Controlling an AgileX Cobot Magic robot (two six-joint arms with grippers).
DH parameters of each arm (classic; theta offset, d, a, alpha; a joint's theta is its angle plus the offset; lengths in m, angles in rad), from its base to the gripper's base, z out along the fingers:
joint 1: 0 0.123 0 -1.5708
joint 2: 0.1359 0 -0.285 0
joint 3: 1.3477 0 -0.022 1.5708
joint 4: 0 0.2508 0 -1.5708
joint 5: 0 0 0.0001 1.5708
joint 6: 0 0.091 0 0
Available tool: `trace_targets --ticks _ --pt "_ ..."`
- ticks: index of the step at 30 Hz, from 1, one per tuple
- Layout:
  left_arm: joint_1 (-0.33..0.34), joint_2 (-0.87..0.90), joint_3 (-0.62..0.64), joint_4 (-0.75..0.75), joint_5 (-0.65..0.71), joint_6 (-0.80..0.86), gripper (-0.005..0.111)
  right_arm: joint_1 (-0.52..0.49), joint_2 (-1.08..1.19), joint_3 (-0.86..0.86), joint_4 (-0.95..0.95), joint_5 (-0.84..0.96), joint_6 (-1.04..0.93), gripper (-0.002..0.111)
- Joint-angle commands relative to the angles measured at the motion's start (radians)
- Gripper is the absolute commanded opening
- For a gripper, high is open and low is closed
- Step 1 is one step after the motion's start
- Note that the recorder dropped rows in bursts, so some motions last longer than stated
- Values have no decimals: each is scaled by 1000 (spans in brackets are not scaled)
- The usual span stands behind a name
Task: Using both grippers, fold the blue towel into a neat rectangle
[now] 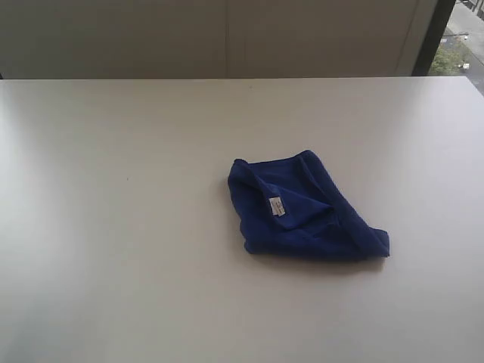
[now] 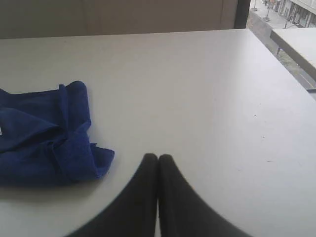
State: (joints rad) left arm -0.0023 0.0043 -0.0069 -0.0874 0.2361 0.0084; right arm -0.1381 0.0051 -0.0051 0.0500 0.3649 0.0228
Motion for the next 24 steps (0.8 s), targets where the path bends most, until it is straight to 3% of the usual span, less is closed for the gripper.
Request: trace_targets --ticks 1,7,18,24 --pt "0 -4 7 -6 -3 -8 0 -2 -5 5 3 -16 -1 0" --pt "0 -4 7 -6 -3 -8 0 -2 -5 5 3 -85 -1 0" --pt "0 -4 7 -6 -3 -8 0 -2 -5 5 3 -529 -1 0" --pt "0 -4 7 -6 -3 -8 0 -2 -5 5 3 -547 -1 0"
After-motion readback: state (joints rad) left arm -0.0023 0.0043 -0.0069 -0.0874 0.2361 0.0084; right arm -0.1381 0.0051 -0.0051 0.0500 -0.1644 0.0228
